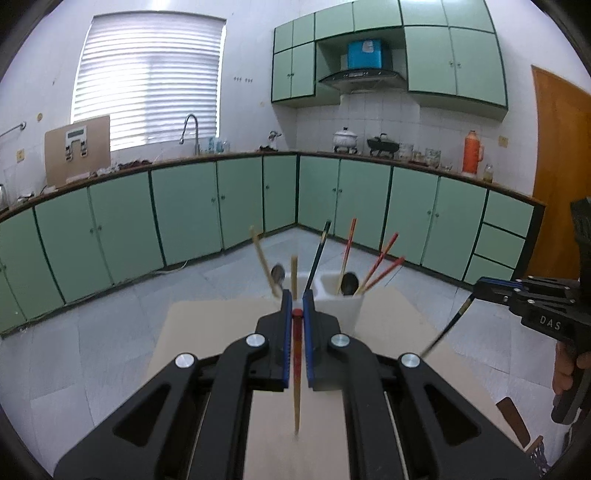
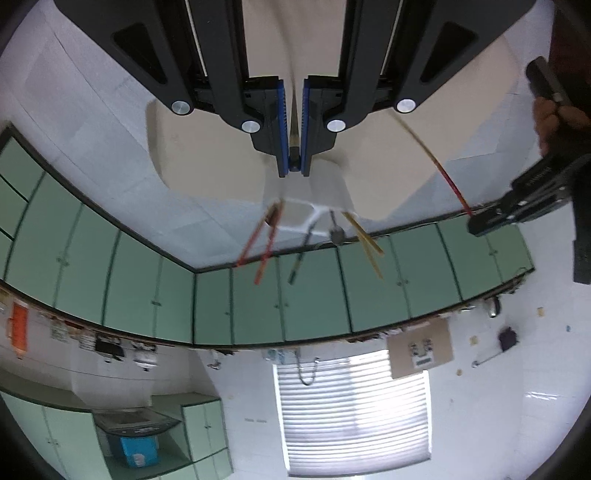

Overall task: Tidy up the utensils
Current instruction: 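Lift both chopsticks and lower them into the white holder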

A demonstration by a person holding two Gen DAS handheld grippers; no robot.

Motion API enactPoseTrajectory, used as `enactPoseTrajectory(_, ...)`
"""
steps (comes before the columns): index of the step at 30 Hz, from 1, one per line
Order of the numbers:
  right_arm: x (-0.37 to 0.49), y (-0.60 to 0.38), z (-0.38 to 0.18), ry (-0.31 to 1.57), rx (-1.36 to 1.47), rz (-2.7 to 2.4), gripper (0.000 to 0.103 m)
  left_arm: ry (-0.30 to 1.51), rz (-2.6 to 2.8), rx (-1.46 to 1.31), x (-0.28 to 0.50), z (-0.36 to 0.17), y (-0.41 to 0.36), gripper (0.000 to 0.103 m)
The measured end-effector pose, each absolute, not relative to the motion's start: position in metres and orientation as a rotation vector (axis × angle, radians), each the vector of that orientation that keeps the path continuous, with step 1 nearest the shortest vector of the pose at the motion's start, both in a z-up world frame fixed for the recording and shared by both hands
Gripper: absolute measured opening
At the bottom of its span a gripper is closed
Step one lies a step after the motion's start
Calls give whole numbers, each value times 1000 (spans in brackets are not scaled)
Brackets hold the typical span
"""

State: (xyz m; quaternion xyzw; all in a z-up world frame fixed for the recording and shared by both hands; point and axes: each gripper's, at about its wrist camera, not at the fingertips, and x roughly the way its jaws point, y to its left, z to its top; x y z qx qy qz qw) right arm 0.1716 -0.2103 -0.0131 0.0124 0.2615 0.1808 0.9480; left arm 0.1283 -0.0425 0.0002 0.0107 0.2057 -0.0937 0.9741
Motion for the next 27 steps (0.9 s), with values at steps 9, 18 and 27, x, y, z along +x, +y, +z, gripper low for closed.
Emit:
enactPoseTrajectory(9, 195, -205, 34, 482, 17, 456, 6, 335, -241, 18, 143, 39, -56, 5)
enactPoseTrajectory(18, 251, -205, 98, 355, 58, 440, 6, 188, -243, 9, 189, 100, -72, 5)
enactPoseTrajectory(27, 326, -190, 84, 349, 45, 375, 6, 170, -199, 29, 258, 94, -91, 5)
